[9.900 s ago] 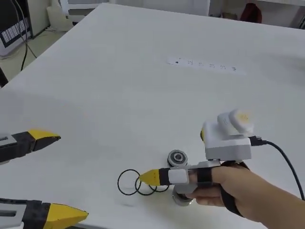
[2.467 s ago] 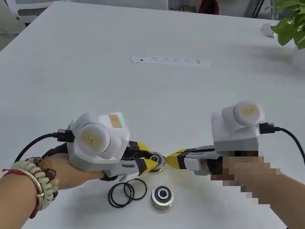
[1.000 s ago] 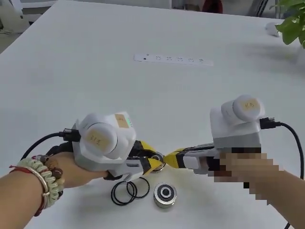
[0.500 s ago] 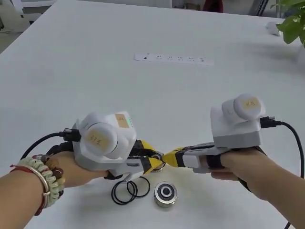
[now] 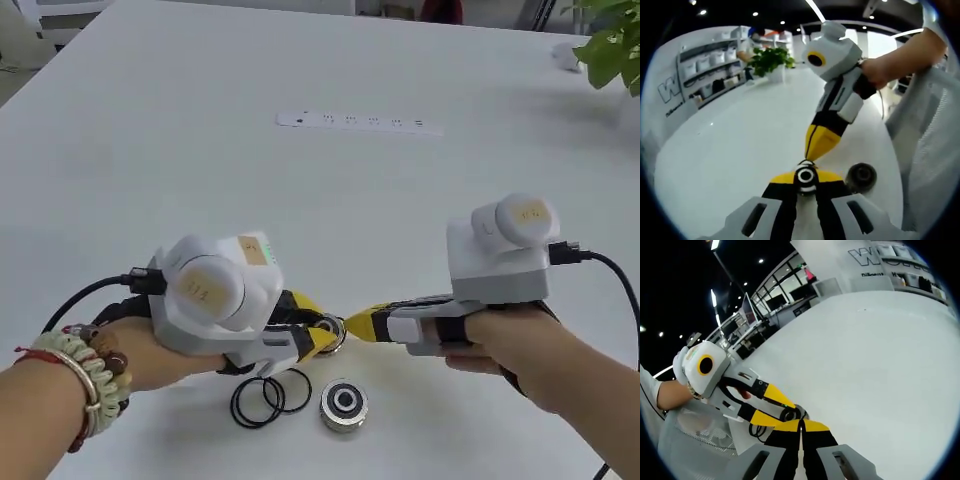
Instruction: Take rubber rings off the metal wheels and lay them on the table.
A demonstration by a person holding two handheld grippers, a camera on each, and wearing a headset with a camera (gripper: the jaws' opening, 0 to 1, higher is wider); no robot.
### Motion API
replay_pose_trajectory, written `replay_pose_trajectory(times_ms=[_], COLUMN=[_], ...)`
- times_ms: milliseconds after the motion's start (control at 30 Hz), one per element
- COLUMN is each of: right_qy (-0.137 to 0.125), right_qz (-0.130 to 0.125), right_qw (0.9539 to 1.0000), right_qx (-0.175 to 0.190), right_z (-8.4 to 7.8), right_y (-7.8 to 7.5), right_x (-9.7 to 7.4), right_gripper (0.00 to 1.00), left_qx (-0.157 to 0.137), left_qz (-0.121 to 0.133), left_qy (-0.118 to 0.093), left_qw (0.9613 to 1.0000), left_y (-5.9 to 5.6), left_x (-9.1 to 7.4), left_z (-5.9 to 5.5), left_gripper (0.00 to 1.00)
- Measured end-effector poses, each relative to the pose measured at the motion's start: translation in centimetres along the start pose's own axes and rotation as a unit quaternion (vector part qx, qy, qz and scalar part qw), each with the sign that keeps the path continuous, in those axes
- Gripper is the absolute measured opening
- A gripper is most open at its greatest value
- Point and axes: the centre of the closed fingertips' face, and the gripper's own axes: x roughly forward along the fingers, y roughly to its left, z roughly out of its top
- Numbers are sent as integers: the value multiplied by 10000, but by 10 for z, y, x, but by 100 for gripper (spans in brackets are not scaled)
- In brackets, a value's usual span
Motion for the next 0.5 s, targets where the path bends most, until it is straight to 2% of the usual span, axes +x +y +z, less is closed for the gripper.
replay_pose_trajectory(times_ms=[133,300,367,500], right_qy=[-77,-20,-36,-58], right_qz=[-15,-81,-39,-14], right_qw=[9999,9999,9999,9996], right_qx=[132,86,149,293], right_z=[3,1,1,2], right_y=[-4,-5,-4,-2], right_x=[-2,0,0,2], right_gripper=[0,0,0,0], left_qx=[17,-96,-50,-62], left_qz=[3,26,22,33], left_qy=[-11,-5,-13,-107], left_qw=[10000,10000,10000,9999], left_y=[0,0,0,1], left_x=[-1,1,1,2], left_z=[1,1,1,1], left_gripper=[14,14,14,14])
